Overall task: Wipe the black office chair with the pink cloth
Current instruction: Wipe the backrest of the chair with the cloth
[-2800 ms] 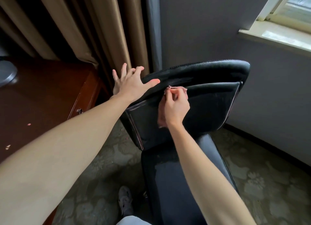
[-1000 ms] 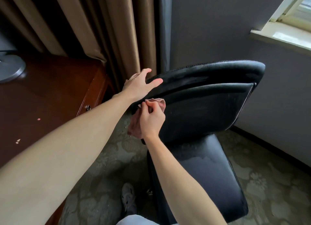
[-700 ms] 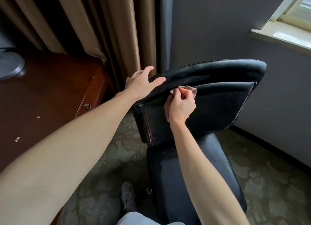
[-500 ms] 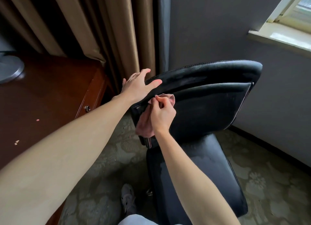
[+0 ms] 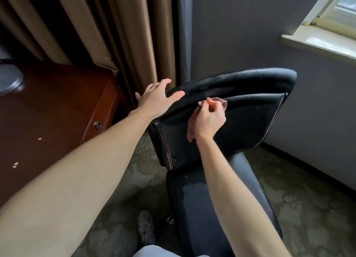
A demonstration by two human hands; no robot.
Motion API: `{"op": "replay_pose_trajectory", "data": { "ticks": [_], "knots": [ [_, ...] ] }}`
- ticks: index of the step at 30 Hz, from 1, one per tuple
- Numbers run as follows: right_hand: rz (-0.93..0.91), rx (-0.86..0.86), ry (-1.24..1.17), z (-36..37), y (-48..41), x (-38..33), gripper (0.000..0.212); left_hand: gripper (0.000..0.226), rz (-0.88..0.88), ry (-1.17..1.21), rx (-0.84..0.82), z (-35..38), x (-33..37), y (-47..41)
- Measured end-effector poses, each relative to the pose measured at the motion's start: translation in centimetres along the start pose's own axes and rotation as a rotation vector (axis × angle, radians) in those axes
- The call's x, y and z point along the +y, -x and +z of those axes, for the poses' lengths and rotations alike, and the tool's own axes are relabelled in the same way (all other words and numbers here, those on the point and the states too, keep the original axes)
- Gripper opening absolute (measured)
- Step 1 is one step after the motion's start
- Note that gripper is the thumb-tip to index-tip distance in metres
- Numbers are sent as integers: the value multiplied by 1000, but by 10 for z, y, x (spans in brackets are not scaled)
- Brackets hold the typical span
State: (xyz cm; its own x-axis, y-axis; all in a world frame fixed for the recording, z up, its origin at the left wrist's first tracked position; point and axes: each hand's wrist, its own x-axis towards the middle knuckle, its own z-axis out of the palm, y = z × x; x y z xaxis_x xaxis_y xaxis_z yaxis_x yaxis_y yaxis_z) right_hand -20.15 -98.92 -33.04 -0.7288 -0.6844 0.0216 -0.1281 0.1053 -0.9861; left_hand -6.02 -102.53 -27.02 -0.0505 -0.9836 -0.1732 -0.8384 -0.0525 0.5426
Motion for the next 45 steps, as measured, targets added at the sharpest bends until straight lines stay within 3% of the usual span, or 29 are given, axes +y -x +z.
{"op": "replay_pose_trajectory", "data": {
  "ticks": [4, 7, 10, 14, 18, 23, 29, 36, 41, 45],
  "knots": [
    [-45, -226, 16, 18, 62, 9, 9, 70, 7, -6, -8, 0, -4, 0],
    [-61, -272, 16, 15, 66, 11, 8, 70, 58, 58, -17, -1, -15, 1],
    [-96, -231, 23, 4, 53, 9, 8, 68, 115, 114, -41, -3, -40, 5],
    [-18, -54, 7, 1, 38, 4, 6, 62, 172, 144, -60, -6, -71, 4],
    [-15, -22, 19, 12, 41, 1, 9, 50, 277, 148, -80, -4, -71, 4],
    [-53, -14, 32, 21, 58, 6, 7, 52, 324, 200, -83, 2, -74, 10],
    [-150, -52, 83, 13, 60, 7, 10, 53, 363, 254, -86, 6, -79, 20],
    [-142, -86, 70, 11, 83, 9, 12, 56, 337, 233, -53, 2, -97, 46],
    [-209, -243, 67, 16, 128, 20, 6, 59, 326, 167, -5, -1, -114, 59],
    [-299, -254, 7, 15, 131, 32, 6, 58, 389, 164, 78, 5, -114, 61]
  ]
}}
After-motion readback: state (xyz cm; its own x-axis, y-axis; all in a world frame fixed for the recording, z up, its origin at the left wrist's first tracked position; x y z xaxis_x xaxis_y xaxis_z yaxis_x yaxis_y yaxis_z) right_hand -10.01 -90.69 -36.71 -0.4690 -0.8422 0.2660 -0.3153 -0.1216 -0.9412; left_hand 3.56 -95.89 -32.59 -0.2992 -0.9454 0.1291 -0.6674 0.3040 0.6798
